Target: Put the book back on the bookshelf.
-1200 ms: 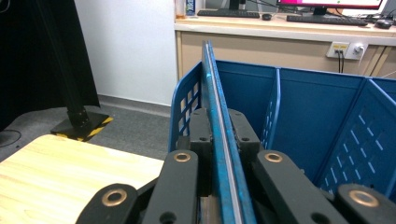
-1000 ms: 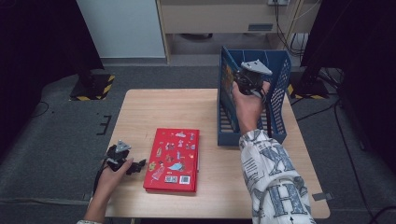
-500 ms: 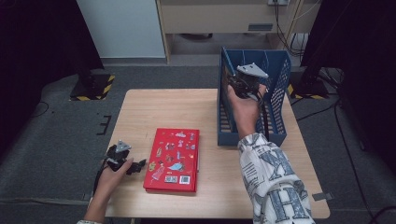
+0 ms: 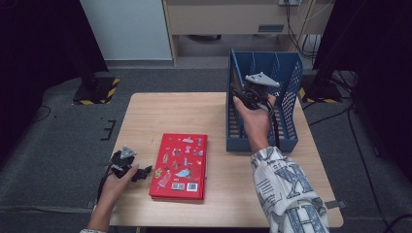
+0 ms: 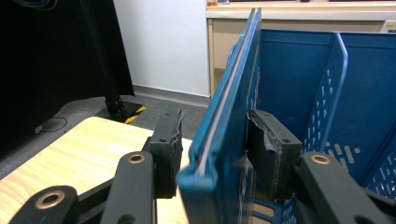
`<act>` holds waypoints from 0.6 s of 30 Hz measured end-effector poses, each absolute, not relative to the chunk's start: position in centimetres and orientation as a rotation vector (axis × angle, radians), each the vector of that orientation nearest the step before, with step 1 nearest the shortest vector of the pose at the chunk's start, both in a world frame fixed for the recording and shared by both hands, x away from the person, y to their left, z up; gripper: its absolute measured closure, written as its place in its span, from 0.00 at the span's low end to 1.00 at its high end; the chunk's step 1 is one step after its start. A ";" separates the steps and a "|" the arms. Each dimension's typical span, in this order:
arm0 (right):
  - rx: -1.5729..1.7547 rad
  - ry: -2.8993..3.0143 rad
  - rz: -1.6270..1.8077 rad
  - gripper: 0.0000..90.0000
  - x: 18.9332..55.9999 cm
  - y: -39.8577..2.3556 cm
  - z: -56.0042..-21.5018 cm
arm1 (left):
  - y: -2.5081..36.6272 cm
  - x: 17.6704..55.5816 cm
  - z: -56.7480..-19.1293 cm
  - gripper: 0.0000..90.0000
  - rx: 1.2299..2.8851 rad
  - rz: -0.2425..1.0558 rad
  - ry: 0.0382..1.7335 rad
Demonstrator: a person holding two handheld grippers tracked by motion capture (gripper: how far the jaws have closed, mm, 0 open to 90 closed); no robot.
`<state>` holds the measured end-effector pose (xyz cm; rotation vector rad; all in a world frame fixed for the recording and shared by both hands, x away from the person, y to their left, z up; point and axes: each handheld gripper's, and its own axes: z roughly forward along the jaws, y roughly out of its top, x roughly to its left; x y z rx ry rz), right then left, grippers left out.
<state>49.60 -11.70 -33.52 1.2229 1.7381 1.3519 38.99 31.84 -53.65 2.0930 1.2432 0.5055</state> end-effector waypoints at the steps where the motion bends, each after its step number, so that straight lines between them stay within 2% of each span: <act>1: 1.225 1.741 1.354 0.62 49.5 -11.7 -33.6 | 31.8 39.0 -53.7 0.00 2.093 0.505 1.243; 18: 1.190 1.790 1.384 0.63 47.9 -11.3 -34.2 | 31.8 39.0 -53.7 0.00 2.093 0.505 1.244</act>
